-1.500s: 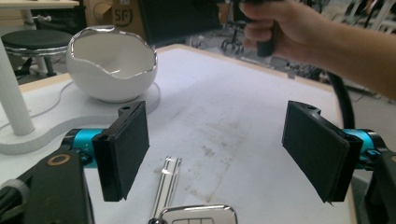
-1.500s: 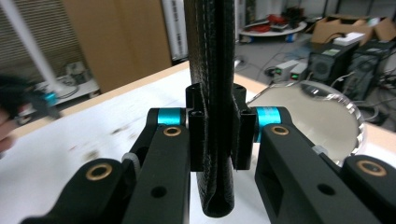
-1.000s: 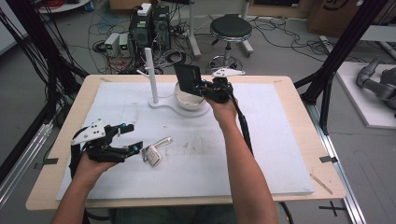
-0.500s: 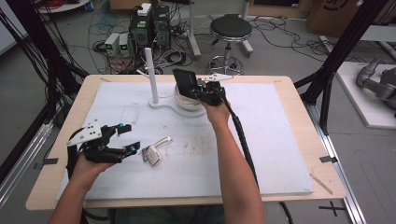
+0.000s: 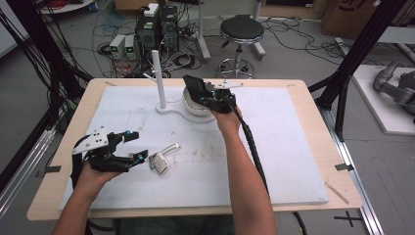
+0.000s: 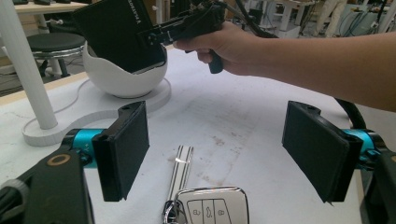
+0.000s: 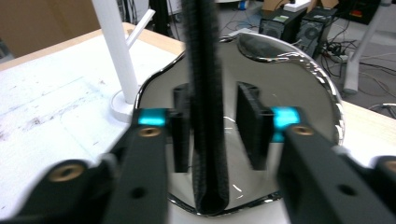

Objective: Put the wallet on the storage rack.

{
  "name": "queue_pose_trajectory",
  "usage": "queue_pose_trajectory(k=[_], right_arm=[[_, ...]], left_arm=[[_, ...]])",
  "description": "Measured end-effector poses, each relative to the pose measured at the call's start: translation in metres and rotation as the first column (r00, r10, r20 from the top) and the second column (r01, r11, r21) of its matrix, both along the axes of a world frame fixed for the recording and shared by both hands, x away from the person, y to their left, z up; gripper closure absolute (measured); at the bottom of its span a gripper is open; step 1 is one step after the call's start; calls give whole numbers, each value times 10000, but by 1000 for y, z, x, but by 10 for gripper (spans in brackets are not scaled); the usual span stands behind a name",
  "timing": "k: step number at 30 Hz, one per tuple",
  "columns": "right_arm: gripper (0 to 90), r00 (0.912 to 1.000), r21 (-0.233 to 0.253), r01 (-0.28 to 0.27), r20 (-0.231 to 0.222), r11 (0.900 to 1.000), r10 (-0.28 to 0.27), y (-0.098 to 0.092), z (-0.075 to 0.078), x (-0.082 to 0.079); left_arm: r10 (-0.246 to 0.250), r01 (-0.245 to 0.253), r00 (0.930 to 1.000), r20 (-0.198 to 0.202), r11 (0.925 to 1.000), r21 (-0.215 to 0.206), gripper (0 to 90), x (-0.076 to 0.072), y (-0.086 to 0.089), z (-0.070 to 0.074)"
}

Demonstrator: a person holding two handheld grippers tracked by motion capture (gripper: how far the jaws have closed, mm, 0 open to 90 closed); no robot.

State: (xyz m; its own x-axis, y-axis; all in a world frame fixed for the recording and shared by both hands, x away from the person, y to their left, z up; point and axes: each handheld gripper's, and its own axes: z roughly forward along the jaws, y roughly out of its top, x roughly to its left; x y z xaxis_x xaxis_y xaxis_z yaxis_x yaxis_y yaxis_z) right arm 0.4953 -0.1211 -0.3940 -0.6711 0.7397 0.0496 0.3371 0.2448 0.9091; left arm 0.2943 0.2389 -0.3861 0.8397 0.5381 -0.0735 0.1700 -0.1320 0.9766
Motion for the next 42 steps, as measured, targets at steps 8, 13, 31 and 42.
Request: queue_pose_trajectory(k=[8,13,31,42], right_arm=[[527,9987,254,499,89,9984,-501,-9,10,-3],[720,9968,-273,577,563,9980,-561,-7,15,-7],[826,9925,1225,-385,1197,9917,237,-9,16,-10],[824,9890,1005,-391,1460,9942,241,-7,7,-7]], left_arm=[[39,-39,10000,-18,10000,-20,229,0,0,0],[35,-35,10000,-47,10000,-68,229,0,-1,0],[8,-9,9999,-105,10000,-89,229,2,0,-1],[-15,14,10000,-60,9998,-196,229,3,2,-1]])
